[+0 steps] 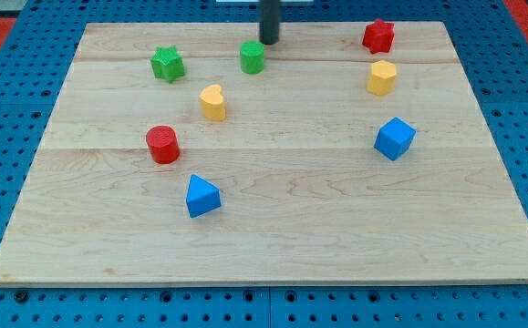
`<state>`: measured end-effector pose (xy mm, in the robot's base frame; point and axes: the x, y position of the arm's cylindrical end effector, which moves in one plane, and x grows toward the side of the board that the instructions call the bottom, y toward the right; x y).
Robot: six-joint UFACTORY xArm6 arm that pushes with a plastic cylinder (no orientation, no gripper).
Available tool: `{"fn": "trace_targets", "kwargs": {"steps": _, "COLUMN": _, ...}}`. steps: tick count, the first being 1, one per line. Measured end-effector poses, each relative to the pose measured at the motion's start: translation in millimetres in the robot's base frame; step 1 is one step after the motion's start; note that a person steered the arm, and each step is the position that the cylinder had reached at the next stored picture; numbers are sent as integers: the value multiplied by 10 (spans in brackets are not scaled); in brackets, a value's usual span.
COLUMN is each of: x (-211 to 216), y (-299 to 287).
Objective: Push the green circle to the right side of the yellow heart
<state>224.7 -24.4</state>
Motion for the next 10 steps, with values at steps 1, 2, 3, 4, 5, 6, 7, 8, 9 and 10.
{"fn": "trace_targets", "kwargs": {"steps": 1, "x": 377, "y": -213}}
{"fn": "trace_targets", "kwargs": {"steps": 2, "x": 388, "y": 482}}
{"fn": "trace_targets", "kwargs": {"steps": 3, "x": 412, "y": 1077}}
{"fn": "trace_targets", "kwargs": {"steps": 4, "x": 559, "y": 1307}}
{"fn": "trace_targets", "kwargs": {"steps": 5, "x": 490, "y": 1168}}
{"fn": "trace_targets", "kwargs": {"steps": 6, "x": 519, "y": 569}}
{"fn": "trace_targets", "kwargs": {"steps": 7, "x": 623, "y": 442}}
{"fn": "trace_targets", "kwargs": {"steps": 8, "x": 883, "y": 125}}
{"fn": "trace_targets", "kwargs": {"steps": 9, "x": 1151, "y": -83}}
{"fn": "trace_targets", "kwargs": {"steps": 10, "x": 1154, "y": 376}}
